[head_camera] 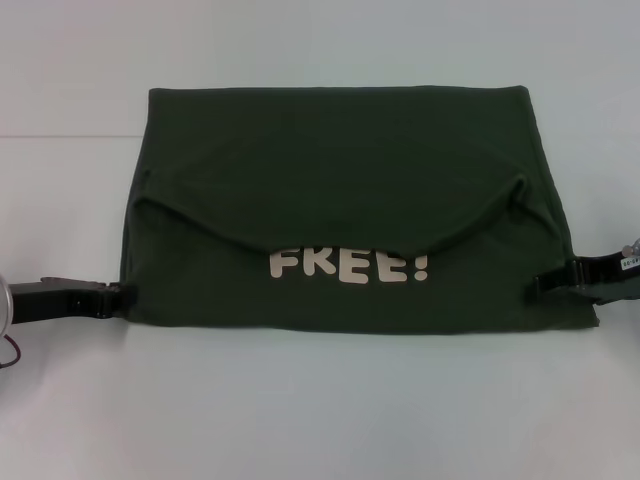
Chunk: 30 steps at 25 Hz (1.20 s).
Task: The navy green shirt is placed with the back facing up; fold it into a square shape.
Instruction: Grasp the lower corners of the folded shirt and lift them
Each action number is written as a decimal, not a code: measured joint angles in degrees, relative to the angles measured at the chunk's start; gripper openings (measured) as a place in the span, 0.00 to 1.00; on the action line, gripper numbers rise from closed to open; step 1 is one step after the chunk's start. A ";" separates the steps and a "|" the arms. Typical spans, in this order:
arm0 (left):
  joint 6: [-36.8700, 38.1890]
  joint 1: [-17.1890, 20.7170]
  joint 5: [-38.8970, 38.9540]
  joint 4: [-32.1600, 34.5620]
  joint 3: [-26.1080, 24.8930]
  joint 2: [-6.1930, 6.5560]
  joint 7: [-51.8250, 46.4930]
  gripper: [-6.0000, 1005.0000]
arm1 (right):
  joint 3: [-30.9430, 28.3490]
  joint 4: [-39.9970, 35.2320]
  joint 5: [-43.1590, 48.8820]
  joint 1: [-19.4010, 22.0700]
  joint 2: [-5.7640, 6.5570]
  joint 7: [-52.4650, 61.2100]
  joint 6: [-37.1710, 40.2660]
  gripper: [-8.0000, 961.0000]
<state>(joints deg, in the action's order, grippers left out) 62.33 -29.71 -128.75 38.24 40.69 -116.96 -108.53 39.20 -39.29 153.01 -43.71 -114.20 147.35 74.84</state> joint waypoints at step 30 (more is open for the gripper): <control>12.33 -0.23 -1.55 0.06 0.52 3.66 -9.40 0.06 | -0.60 -0.99 -0.27 0.99 0.92 -6.50 8.72 0.06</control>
<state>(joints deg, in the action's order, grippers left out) 74.67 -29.93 -130.31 38.29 41.21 -113.30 -117.93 38.60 -40.28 152.74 -42.72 -113.29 140.85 83.55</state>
